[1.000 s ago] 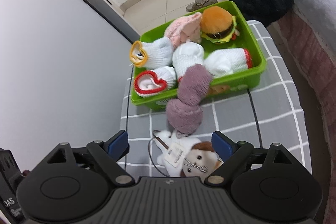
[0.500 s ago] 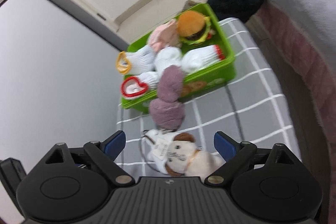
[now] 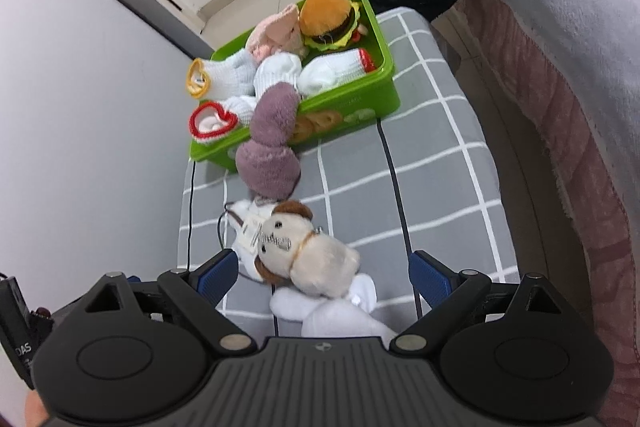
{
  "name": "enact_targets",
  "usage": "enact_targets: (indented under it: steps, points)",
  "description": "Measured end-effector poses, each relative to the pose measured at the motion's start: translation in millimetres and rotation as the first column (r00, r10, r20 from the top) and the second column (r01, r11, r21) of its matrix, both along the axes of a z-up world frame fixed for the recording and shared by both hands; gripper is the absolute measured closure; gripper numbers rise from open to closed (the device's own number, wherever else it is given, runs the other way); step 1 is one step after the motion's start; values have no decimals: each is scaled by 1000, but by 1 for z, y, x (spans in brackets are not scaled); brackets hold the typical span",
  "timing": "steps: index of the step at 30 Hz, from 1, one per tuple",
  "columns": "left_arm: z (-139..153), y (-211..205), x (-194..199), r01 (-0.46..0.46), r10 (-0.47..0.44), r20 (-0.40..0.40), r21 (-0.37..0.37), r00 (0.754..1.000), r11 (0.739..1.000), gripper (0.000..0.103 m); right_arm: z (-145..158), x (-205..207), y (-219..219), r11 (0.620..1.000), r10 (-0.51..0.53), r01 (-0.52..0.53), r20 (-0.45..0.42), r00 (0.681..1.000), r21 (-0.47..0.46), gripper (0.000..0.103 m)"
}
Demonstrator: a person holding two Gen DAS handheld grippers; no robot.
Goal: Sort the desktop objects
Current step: 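Move both tools toward the white plush toys lying beside the bin, then grasp the white plush bunny with the right gripper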
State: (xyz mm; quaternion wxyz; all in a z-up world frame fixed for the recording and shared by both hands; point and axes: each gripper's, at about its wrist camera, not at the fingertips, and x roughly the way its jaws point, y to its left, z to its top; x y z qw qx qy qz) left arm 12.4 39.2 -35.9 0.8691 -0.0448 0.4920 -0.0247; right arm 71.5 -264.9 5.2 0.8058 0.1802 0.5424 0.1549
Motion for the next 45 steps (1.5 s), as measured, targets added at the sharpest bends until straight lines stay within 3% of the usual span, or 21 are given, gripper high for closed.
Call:
enact_targets:
  steps: [6,15,31,45]
  points:
    - [-1,7,-5,-10,10,-4,7,1000,1000,1,-10,-11,7,997,57,-58,-21,998,-54,10]
    - [-1,4,-2,-30,29,-11,-44,1000,999,1,-28,-24,18,984,126,-133,-61,990,-117,10]
    - [-7,-46,15,51,-53,-19,-118,998,992,1,-52,-39,51,946,236,-252,-102,966,-205,10]
    - [-19,-74,30,105,-111,-19,-181,994,978,9,-73,-45,73,909,273,-291,-100,957,-298,10]
